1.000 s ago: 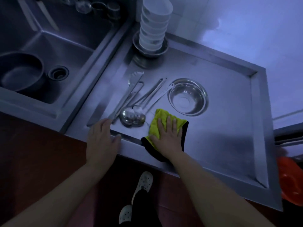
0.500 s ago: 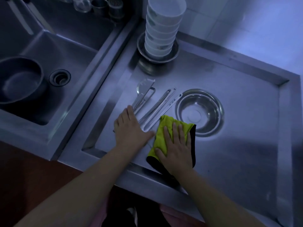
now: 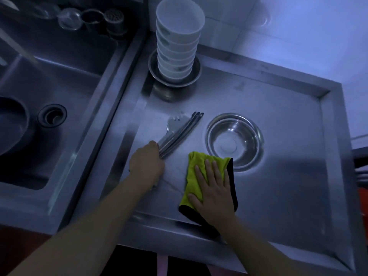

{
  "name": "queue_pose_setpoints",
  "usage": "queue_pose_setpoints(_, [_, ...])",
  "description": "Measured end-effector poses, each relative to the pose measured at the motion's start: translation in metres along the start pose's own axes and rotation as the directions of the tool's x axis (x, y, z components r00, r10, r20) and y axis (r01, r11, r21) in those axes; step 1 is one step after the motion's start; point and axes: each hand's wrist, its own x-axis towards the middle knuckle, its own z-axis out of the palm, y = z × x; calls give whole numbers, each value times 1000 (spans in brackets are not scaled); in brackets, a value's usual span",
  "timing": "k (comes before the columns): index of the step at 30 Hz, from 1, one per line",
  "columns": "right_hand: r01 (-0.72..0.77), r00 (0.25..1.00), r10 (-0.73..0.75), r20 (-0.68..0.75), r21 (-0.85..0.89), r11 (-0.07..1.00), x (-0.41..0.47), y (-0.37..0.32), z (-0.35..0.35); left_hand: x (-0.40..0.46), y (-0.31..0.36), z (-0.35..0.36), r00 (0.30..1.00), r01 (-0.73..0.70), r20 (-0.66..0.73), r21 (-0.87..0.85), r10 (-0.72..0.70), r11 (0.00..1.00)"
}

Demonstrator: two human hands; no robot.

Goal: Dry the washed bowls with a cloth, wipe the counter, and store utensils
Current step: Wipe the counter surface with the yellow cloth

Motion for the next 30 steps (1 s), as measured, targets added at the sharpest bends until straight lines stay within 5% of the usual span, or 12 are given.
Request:
queue_pose_setpoints(4, [-53, 999, 53, 0, -17, 998, 2, -8, 0, 3, -12, -4, 992, -107, 54, -68, 110, 992])
queue_pose_setpoints(12, [-186, 982, 186, 35, -18, 982, 51, -37, -8, 8, -52, -62, 997, -70, 5, -221, 73, 973])
queue_pose_setpoints(22, [-196, 979, 196, 61, -11, 981, 174, -58, -9, 13, -118, -125, 986, 126, -52, -392, -158, 911])
queue_pose_setpoints(30, [-42, 998, 42, 37, 12, 999, 158, -145, 8, 1, -148, -145, 969, 186, -53, -489, -242, 852])
